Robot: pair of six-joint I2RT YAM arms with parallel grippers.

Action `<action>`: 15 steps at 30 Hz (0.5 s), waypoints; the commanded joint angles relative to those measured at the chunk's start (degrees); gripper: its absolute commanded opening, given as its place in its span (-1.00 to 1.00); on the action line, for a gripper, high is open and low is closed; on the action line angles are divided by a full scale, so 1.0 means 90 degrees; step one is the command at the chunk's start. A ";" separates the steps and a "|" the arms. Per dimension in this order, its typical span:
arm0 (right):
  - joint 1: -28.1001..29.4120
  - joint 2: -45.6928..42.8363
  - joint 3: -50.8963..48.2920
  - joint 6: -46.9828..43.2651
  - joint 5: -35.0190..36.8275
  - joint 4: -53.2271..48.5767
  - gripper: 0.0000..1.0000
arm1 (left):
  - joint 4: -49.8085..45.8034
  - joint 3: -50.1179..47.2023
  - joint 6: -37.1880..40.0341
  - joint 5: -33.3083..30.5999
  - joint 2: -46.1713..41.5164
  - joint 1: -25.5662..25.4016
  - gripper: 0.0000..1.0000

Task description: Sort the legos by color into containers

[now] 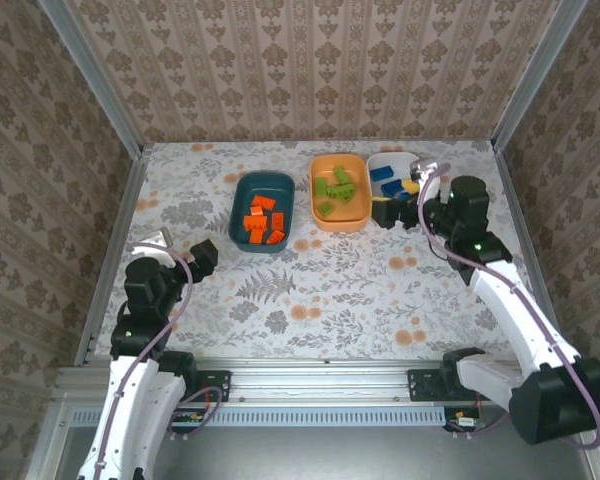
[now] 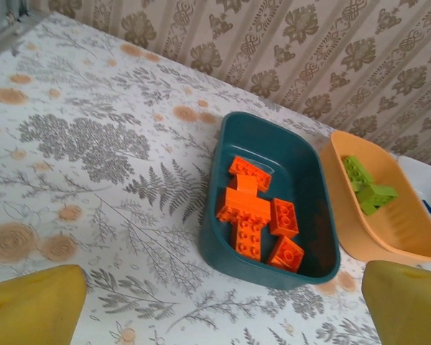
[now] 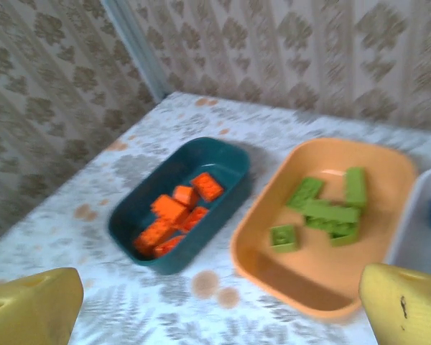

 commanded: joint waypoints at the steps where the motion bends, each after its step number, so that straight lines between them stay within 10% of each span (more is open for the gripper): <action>1: -0.0343 -0.0337 -0.0597 -0.0293 0.1569 0.1224 1.00 | 0.0693 -0.0248 0.0582 -0.0531 -0.0050 -0.0101 0.99; 15: -0.2089 0.1837 -0.0943 0.0116 0.1345 0.1783 1.00 | 0.2256 -0.0830 0.1228 -0.1164 0.0341 -0.0266 1.00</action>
